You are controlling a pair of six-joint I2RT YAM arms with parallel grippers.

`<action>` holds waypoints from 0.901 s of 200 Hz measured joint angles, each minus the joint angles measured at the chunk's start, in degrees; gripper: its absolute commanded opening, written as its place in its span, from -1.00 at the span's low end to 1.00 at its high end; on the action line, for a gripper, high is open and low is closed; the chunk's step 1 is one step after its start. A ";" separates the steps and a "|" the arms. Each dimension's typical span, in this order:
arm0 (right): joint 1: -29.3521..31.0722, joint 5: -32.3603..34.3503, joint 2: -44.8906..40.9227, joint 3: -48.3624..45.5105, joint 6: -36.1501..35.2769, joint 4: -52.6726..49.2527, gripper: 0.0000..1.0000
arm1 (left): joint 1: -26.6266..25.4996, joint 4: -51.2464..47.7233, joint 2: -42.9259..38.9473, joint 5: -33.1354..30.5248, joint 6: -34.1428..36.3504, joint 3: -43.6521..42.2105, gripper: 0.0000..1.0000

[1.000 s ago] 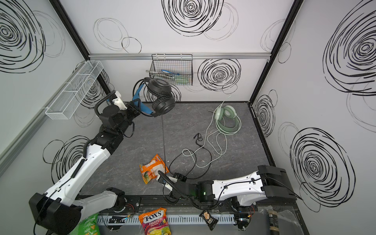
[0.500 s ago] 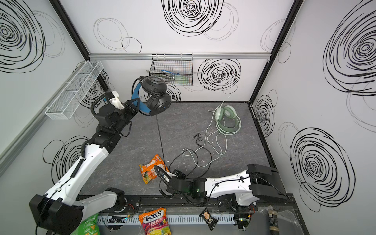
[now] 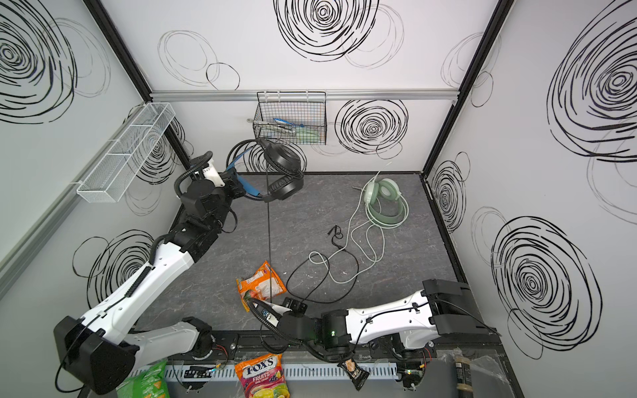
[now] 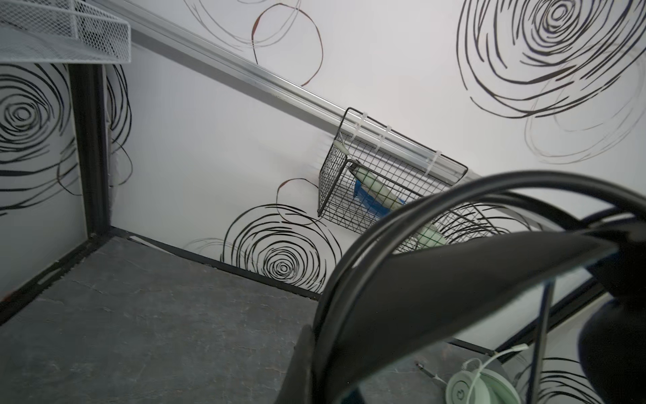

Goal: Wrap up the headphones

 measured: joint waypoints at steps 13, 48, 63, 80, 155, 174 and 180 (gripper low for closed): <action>0.44 0.39 -0.96 1.20 -0.70 -1.49 -1.00 | -1.05 1.03 1.31 -2.89 3.56 -0.17 -1.00; 1.51 1.42 -5.75 4.04 -3.50 -5.79 -1.00 | -4.15 5.62 3.76 -8.70 11.78 -2.16 -1.00; 1.70 2.29 -8.37 5.05 -5.42 -7.63 -1.00 | -4.85 6.54 4.46 -10.14 14.40 -2.51 -1.00; 1.64 3.65 -10.99 6.82 -7.78 -10.03 -1.00 | -5.75 8.02 5.14 -12.02 17.46 -2.60 -1.00; -0.98 10.12 -16.72 16.22 -21.24 -14.86 -1.00 | -9.64 13.20 5.73 -16.76 27.63 -5.38 -1.00; -1.92 11.89 -16.72 17.68 -24.28 -15.19 -1.00 | -10.36 12.35 5.79 -17.22 28.35 -5.42 -1.00; -2.19 12.33 -16.72 18.05 -25.29 -15.37 -1.00 | -10.78 11.78 5.79 -17.33 28.39 -5.42 -1.00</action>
